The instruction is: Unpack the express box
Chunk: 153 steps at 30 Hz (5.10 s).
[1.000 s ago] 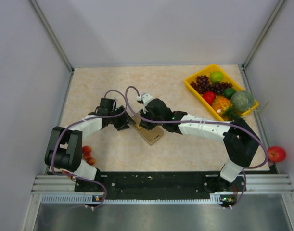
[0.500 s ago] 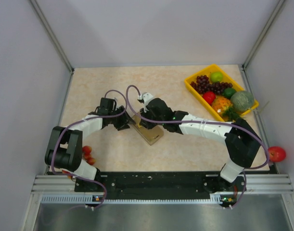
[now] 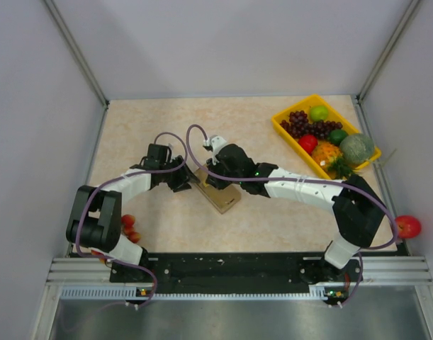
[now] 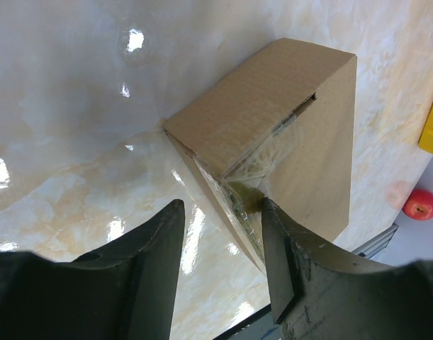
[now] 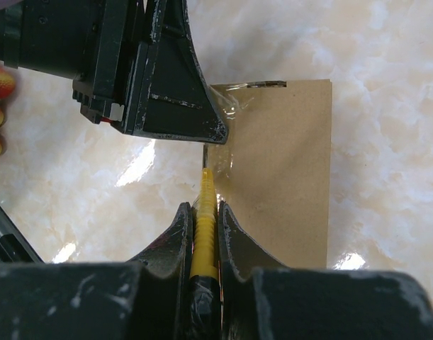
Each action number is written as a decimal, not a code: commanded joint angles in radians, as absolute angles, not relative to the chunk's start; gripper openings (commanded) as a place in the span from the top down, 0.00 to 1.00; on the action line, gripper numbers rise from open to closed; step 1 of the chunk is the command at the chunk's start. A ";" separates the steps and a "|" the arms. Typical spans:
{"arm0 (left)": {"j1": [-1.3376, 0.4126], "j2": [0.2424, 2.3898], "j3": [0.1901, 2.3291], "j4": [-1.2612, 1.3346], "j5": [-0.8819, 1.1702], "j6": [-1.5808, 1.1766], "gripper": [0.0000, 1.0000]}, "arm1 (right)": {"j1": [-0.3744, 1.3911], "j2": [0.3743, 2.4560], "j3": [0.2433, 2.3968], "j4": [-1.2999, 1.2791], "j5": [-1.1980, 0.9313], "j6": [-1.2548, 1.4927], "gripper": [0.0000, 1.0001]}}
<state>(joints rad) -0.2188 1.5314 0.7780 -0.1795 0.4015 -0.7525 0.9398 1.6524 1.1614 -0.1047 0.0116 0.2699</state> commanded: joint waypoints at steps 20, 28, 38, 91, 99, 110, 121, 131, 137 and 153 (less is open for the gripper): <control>-0.218 1.583 0.788 -0.207 0.311 -0.727 0.50 | 0.940 1.666 1.192 -0.129 -0.011 0.265 1.00; -0.219 1.600 0.802 -0.219 0.302 -0.726 0.51 | 0.950 1.654 1.189 -0.178 0.040 0.232 1.00; -0.218 1.628 0.833 -0.232 0.282 -0.727 0.54 | 0.983 1.615 1.178 -0.324 0.071 0.181 1.00; -0.218 1.698 0.893 -0.212 0.210 -0.646 0.59 | 1.000 1.537 1.095 -0.618 0.181 0.127 1.00; -0.218 1.660 0.871 -0.198 0.216 -0.647 0.57 | 1.000 1.404 1.190 -0.578 0.323 0.158 1.00; -0.218 1.511 0.870 -0.209 0.290 -0.641 0.43 | 0.999 1.206 1.101 -0.414 0.376 0.212 1.00; -0.221 1.491 0.969 -0.221 0.388 -0.591 0.41 | 0.999 1.258 1.046 -0.416 0.223 0.244 1.00; -0.233 1.505 0.932 -0.143 0.426 -0.621 0.41 | 0.999 1.322 0.997 -0.391 0.146 0.272 1.00; -0.287 1.617 1.058 0.024 0.479 -0.606 0.40 | 0.999 1.414 0.970 -0.322 0.104 0.271 1.00; -0.492 2.192 1.515 0.290 0.655 -0.703 0.48 | 0.994 1.401 0.847 -0.149 0.245 0.270 1.00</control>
